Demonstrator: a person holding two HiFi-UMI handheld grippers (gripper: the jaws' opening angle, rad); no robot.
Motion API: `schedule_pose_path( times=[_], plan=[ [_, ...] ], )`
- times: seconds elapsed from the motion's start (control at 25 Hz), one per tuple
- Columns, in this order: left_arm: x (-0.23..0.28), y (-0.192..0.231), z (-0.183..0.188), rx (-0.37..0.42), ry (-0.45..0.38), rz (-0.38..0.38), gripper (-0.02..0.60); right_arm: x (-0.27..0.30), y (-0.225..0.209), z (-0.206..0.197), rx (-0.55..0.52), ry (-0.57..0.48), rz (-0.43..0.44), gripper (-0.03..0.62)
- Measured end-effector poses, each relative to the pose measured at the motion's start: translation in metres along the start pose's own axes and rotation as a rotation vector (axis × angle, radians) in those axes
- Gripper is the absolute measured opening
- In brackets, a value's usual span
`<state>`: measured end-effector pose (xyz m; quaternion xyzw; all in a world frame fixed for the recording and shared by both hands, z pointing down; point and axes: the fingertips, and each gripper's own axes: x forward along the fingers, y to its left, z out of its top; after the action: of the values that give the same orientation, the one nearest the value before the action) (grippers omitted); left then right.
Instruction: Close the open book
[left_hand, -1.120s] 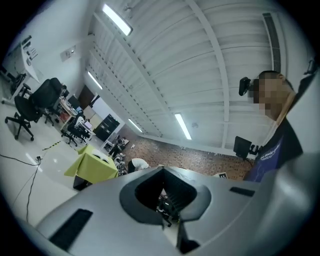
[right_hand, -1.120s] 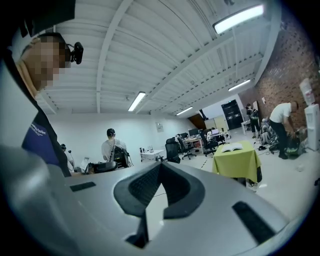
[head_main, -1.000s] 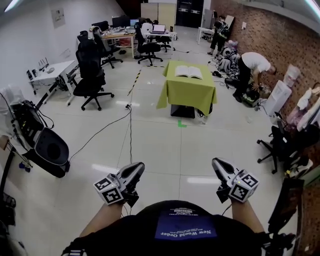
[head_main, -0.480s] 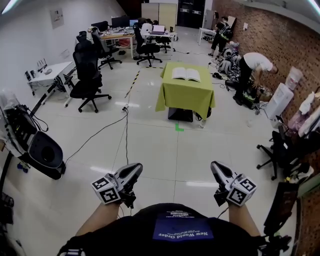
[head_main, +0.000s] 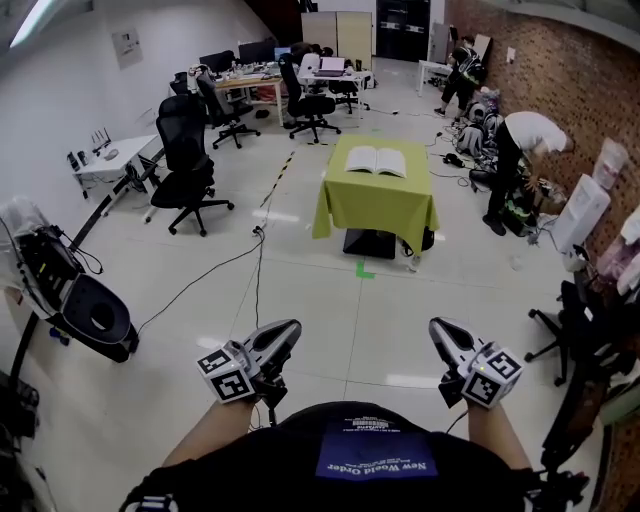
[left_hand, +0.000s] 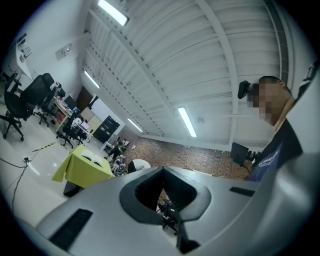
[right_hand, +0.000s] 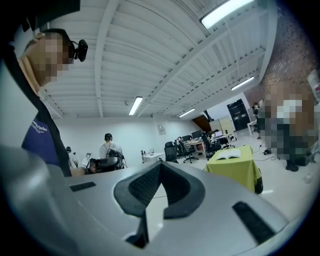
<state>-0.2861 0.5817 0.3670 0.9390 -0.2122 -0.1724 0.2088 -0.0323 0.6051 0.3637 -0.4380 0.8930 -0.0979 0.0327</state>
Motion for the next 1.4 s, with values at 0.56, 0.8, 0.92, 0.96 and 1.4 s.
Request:
schedule_pose_path(
  times=[0.56,0.8,0.92,0.96,1.4],
  plan=[
    [0.097,0.094,0.015,-0.051,0.042,-0.056,0.006,0.064,-0.098,0.016,0.005,0.017,-0.071,-0.014],
    [0.121,0.179,0.068,-0.054,0.054,-0.117,0.006,0.144,-0.120,0.045,-0.014,-0.009,-0.132,-0.014],
    [0.124,0.221,0.094,-0.043,0.056,-0.137,0.006,0.187,-0.126,0.054,-0.030,-0.028,-0.150,-0.014],
    [0.125,0.234,0.101,-0.041,0.060,-0.142,0.006,0.201,-0.129,0.057,-0.027,-0.036,-0.155,-0.014],
    [0.153,0.333,0.135,-0.055,0.081,-0.112,0.006,0.301,-0.187,0.070,0.007,-0.029,-0.147,-0.014]
  ],
)
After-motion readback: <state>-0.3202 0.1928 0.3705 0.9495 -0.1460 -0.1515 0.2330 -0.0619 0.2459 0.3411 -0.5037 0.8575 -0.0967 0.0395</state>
